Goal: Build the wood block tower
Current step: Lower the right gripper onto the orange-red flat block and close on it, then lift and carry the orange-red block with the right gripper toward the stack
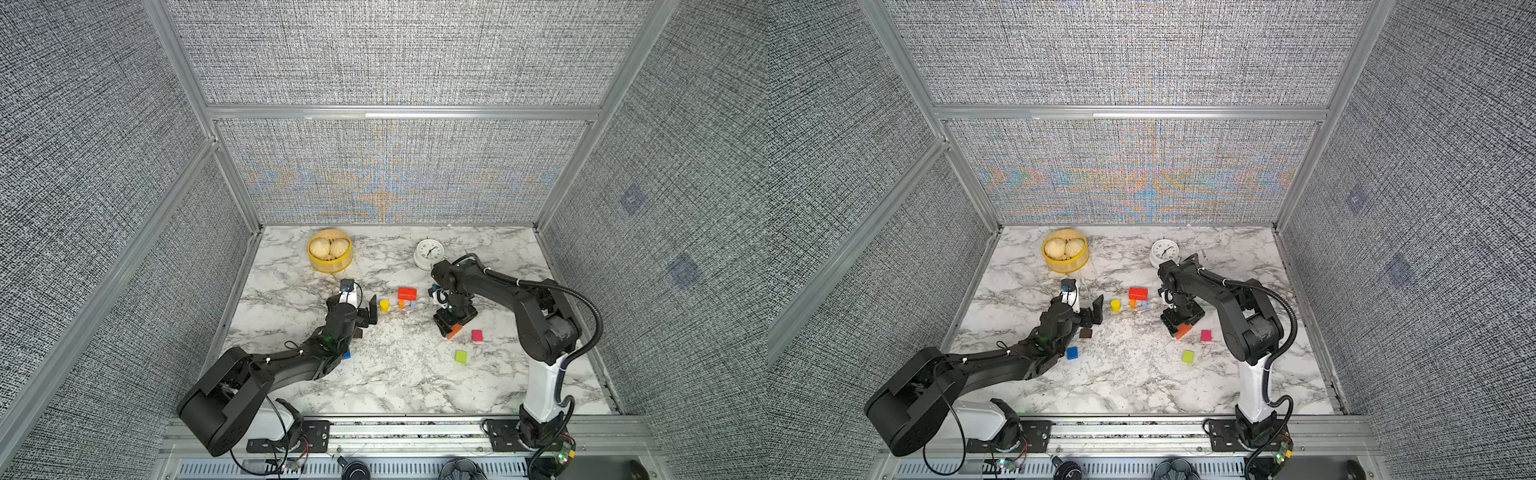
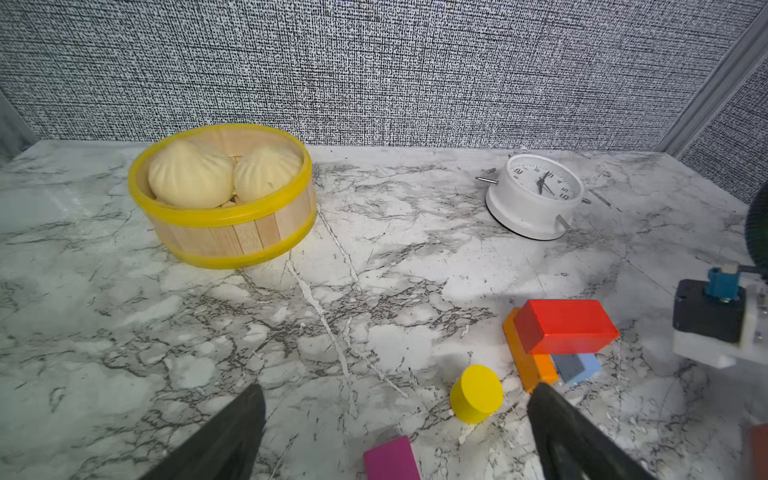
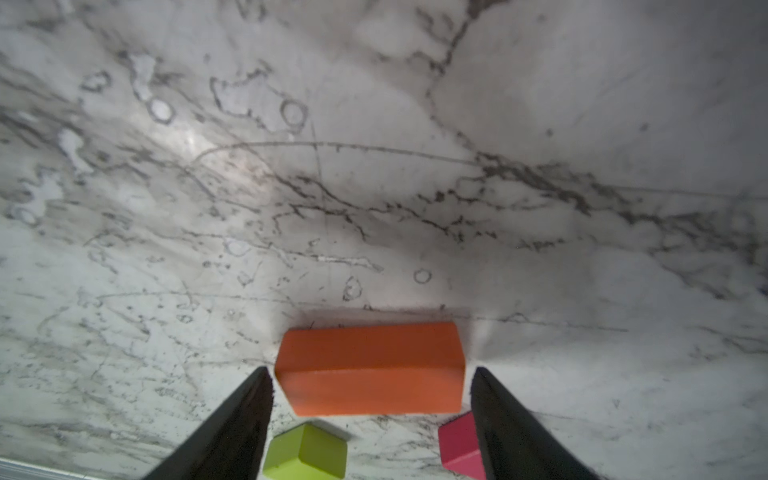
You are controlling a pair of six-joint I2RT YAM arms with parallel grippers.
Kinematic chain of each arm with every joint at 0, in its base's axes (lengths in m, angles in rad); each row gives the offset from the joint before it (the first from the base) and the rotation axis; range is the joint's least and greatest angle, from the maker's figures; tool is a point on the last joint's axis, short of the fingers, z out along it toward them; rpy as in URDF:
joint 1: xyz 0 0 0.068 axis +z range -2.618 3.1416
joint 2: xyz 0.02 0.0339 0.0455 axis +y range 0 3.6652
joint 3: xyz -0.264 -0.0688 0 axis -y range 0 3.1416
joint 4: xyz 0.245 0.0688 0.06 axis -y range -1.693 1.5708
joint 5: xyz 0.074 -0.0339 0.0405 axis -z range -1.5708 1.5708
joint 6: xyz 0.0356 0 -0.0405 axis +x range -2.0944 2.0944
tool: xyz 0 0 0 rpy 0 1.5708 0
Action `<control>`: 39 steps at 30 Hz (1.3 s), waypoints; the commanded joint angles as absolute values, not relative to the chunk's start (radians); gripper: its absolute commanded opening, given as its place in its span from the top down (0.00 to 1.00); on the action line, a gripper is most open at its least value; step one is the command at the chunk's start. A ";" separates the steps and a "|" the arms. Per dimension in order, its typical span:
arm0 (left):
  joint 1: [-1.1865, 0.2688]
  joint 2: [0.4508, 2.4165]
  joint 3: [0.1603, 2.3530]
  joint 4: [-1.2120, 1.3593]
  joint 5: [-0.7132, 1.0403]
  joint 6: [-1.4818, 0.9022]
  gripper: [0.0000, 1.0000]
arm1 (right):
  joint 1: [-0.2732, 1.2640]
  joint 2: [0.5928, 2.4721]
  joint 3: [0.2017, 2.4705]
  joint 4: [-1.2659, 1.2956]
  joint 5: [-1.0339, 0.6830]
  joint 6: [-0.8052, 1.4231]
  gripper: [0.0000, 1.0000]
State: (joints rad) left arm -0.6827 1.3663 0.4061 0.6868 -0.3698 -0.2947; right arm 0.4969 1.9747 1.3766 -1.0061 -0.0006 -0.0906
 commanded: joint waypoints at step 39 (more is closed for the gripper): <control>-0.680 1.324 0.508 0.397 -0.546 -0.497 0.01 | 0.589 1.840 1.591 -1.155 -0.003 0.333 0.51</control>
